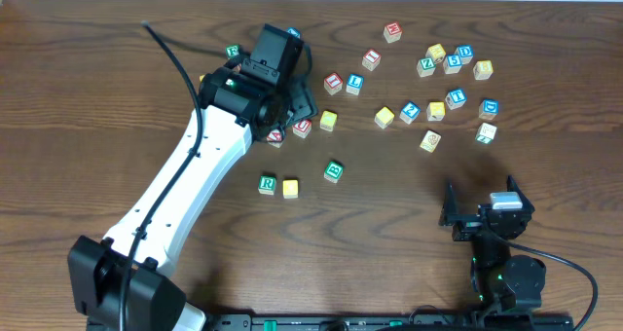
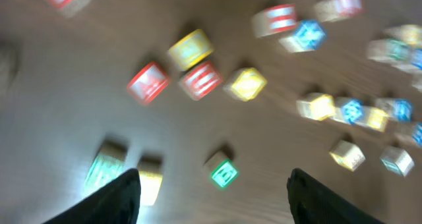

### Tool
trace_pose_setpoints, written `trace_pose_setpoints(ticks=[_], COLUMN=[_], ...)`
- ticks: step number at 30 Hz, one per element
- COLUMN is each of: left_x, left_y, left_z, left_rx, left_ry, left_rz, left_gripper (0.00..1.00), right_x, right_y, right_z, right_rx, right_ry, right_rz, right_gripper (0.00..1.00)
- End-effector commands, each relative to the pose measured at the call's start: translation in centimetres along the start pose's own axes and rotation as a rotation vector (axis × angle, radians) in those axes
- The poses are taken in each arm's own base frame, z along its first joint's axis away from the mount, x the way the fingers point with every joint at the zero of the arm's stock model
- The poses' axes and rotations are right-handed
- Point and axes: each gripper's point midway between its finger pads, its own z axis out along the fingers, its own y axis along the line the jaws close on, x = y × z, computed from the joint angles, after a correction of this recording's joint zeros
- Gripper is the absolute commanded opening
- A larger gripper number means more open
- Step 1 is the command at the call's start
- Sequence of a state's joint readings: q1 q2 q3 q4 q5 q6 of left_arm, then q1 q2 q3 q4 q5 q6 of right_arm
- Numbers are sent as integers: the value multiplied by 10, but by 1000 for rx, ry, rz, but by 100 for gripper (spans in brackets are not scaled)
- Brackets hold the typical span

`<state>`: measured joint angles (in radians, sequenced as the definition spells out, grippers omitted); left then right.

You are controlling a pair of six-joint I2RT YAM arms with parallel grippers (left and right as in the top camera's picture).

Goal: Spell out ROBOT
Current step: 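Raise the left gripper and move back over the B block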

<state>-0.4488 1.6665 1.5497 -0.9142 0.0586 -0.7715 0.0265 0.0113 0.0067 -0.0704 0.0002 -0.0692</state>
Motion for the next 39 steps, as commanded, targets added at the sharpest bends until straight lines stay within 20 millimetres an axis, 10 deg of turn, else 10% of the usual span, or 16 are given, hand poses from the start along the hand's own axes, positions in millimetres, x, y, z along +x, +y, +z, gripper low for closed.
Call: trace_pose_setpoints(ticks=[1, 13, 25, 39], left_x=[2, 20, 49, 79], left_y=[22, 40, 43, -12], left_z=[-2, 0, 56, 78], left_rx=[-108, -284, -420, -244], left_ry=[-30, -136, -68, 72], left_rz=[-342, -481, -515, -420], left_gripper=[71, 67, 67, 67], right_x=[1, 1, 1, 1], right_y=[-3, -3, -3, -3], right_z=[0, 0, 0, 0], right_rx=[15, 15, 15, 15], right_ry=[2, 2, 2, 2], right_rz=[9, 9, 9, 10], right_gripper=[99, 99, 99, 99])
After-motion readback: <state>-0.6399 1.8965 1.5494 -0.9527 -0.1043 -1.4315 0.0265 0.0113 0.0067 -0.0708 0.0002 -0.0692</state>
